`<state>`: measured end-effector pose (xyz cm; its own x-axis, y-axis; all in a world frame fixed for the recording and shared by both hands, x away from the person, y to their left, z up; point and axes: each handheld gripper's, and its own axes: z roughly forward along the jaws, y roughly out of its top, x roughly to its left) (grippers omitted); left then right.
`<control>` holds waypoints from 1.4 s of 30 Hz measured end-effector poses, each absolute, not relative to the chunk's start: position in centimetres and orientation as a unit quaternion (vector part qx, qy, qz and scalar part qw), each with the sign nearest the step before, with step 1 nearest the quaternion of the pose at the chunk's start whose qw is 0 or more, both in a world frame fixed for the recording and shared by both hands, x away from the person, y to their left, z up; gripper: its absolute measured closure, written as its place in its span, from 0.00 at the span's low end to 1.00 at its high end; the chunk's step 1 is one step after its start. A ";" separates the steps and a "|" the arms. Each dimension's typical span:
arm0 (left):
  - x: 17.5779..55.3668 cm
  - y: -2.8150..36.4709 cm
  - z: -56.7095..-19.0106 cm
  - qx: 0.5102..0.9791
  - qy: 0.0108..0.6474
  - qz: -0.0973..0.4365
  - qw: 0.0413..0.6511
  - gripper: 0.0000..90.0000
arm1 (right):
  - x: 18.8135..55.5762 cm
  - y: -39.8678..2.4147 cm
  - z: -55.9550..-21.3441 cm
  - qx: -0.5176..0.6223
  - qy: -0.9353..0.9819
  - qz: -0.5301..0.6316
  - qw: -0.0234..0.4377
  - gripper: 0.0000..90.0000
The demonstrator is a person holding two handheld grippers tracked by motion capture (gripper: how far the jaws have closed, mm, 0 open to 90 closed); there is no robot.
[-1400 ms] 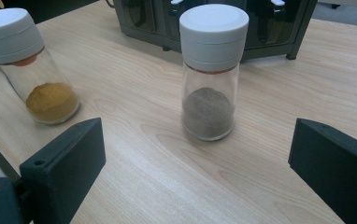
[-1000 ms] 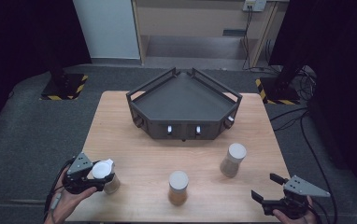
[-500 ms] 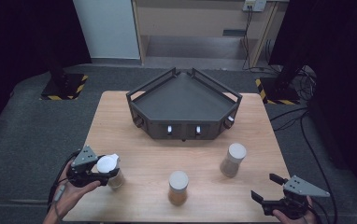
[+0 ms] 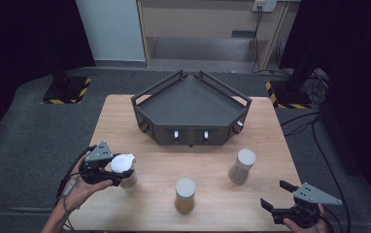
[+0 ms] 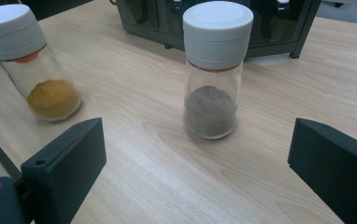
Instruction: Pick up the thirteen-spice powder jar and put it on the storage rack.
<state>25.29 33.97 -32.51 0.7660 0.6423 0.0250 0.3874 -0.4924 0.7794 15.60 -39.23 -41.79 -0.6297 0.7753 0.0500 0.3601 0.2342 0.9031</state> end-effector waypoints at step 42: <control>32.1 29.9 -25.3 0.852 0.263 0.177 0.417 0.34 | 15.7 -39.4 -41.9 0.377 0.756 0.495 0.207 0.06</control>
